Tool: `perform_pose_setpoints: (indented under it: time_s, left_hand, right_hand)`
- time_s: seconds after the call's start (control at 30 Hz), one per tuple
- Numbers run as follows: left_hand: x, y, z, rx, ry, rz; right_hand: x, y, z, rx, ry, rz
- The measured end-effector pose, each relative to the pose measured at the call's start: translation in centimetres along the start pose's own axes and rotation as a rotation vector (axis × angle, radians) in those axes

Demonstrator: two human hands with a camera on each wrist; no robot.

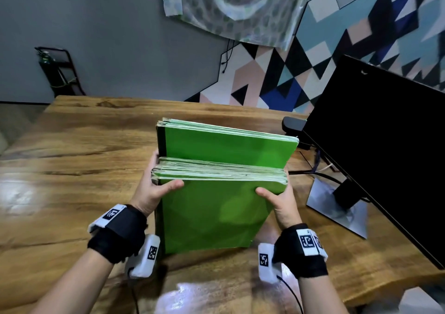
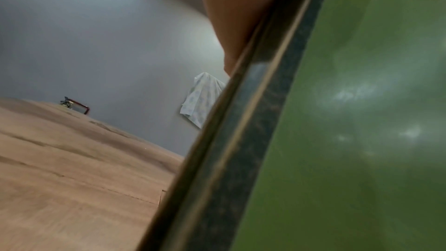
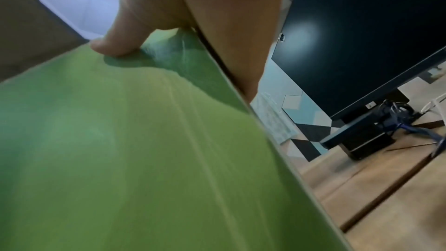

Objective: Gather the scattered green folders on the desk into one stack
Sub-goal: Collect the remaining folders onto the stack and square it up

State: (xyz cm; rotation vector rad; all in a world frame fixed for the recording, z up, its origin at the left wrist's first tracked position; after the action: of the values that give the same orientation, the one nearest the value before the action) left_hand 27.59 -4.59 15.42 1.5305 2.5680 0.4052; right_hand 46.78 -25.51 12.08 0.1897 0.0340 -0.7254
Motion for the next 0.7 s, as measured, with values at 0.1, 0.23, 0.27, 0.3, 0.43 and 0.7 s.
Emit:
perform_pose_setpoints:
  time_s: [0.1, 0.23, 0.27, 0.3, 0.43, 0.7]
  left_hand:
    - [0.6, -0.5, 1.9, 0.070, -0.024, -0.004]
    - [0.7, 0.2, 1.7, 0.081, 0.051, 0.021]
    - [0.7, 0.4, 1.2, 0.080, 0.065, 0.005]
    - [0.7, 0.6, 0.5, 0.065, 0.071, -0.006]
    - [0.7, 0.9, -1.0, 0.020, 0.074, -0.013]
    - [2.1, -0.1, 2.1, 0.122, 0.107, 0.028]
  right_hand:
    - [-0.3, -0.7, -1.4, 0.001, 0.044, -0.016]
    - [-0.4, -0.5, -1.6, -0.001, 0.140, -0.110]
    - [-0.4, -0.3, -1.2, 0.015, 0.155, -0.114]
    - [-0.3, -0.2, -1.0, 0.020, 0.163, -0.123]
    - [0.6, 0.5, -1.1, 0.011, 0.137, -0.098]
    - [0.9, 1.5, -2.2, -0.049, 0.005, -0.032]
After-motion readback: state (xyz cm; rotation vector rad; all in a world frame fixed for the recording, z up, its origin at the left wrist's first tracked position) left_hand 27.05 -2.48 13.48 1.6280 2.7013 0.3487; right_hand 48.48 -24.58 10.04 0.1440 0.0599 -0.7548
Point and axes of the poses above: each hand's wrist, its own y-axis towards the middle knuckle, its own x-axis out of the back of the hand, z = x × y, the point moved 8 cm from there along y, towards the middle knuckle, and after that the axes turned 12 degrees about z, right-handed, at the moved point
